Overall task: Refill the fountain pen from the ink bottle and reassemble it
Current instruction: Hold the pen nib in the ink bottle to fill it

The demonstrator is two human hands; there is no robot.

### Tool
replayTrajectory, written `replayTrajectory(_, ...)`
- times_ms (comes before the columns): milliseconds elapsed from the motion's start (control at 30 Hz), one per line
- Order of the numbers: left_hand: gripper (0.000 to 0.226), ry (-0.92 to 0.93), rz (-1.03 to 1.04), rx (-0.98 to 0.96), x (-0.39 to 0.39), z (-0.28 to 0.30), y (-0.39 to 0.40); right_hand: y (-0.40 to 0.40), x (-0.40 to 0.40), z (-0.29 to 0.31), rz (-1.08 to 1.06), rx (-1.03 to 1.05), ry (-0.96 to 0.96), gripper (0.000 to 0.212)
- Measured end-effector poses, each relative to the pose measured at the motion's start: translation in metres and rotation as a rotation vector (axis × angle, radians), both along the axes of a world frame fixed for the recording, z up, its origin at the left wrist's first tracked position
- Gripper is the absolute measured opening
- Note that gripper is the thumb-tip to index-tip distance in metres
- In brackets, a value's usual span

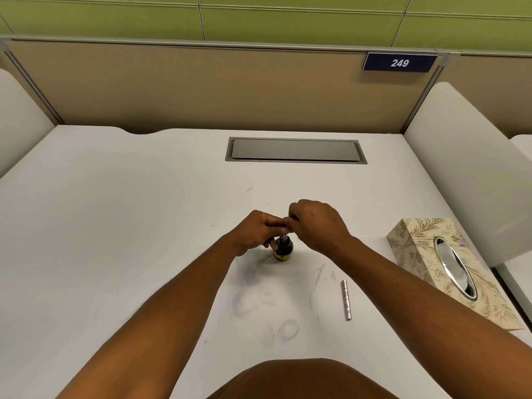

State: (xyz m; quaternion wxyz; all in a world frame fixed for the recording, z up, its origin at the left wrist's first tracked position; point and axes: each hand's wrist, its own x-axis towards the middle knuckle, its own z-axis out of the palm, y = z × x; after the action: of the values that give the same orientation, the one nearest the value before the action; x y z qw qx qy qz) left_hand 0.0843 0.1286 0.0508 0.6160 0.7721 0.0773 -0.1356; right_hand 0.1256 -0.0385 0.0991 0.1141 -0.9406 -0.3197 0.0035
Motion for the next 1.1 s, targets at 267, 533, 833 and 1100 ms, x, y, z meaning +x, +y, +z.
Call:
replayTrajectory(267, 0.023, 0.01, -0.036, 0.015, 0.0008, 0.001, 0.0027, 0.0002, -0.0003, -0.0006, -0.014, -0.012, 0.032, 0.026)
replayTrajectory(533, 0.021, -0.001, -0.014, 0.009, 0.0005, 0.0032, 0.0019, 0.0, 0.0027, 0.0035, 0.01, 0.008, 0.097, 0.027)
replayTrajectory(833, 0.02, 0.01, -0.002, 0.013, -0.0004, 0.0042, 0.0007, -0.0009, -0.0023, 0.0047, -0.005, -0.008, 0.062, 0.018)
replayTrajectory(1100, 0.022, 0.001, -0.018, 0.039, -0.0012, 0.0034, 0.0013, -0.0007, -0.0058, 0.0032, -0.059, 0.003, 0.068, 0.026)
